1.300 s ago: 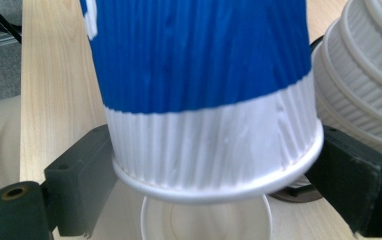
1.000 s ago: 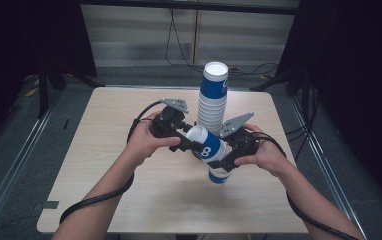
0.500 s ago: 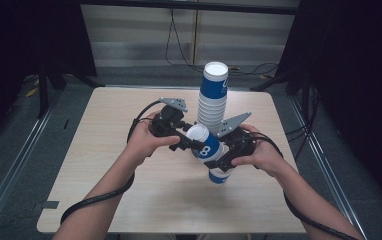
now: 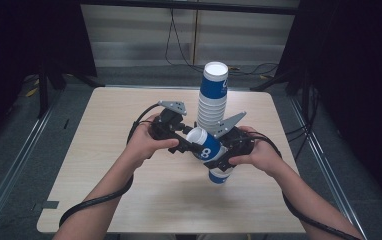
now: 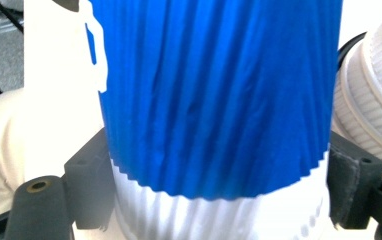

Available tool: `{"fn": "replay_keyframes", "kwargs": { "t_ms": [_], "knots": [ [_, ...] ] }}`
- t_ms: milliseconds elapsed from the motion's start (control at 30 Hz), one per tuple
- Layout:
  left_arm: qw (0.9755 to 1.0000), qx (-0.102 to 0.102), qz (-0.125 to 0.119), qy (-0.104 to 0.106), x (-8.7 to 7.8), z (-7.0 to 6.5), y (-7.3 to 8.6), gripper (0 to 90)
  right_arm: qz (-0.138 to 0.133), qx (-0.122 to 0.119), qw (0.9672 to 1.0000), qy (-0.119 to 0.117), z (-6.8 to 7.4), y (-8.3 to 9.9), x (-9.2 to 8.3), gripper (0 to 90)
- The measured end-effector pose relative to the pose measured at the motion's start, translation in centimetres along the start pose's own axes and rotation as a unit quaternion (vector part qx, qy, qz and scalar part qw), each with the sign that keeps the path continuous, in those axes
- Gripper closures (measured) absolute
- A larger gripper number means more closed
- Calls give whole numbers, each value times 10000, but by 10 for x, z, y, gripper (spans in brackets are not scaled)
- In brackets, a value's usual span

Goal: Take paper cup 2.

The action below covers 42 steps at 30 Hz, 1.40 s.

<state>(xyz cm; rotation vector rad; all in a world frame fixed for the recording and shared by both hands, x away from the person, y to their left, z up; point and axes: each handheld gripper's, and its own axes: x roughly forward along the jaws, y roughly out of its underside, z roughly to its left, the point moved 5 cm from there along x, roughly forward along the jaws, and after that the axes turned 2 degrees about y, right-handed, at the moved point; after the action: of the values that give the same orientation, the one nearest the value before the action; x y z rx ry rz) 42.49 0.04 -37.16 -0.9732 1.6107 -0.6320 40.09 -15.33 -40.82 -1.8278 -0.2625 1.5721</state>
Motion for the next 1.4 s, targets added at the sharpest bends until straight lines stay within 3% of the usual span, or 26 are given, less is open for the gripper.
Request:
{"fn": "replay_keyframes", "kwargs": {
  "t_ms": [133,333,467,700,1100,1400],
  "knots": [
    [9993,123,305,-165,-1,0,2,196,170,-58,9998,77,-1,1,-2,176],
    [9958,305,802,-331,0,-3,4,178,427,-194,9988,146,-2,4,-4,175],
    [9942,381,943,-357,2,-3,4,178,606,-289,9977,136,-2,6,-5,175],
    [9923,446,1095,-372,5,-4,2,172,861,-419,9953,151,-3,8,-9,175],
    [9918,454,1154,-295,8,-6,3,172,1342,-544,9894,87,-3,9,-13,175],
    [9914,522,1183,-220,14,-9,0,172,1693,-779,9824,131,-1,9,-13,175]
  ]
}}
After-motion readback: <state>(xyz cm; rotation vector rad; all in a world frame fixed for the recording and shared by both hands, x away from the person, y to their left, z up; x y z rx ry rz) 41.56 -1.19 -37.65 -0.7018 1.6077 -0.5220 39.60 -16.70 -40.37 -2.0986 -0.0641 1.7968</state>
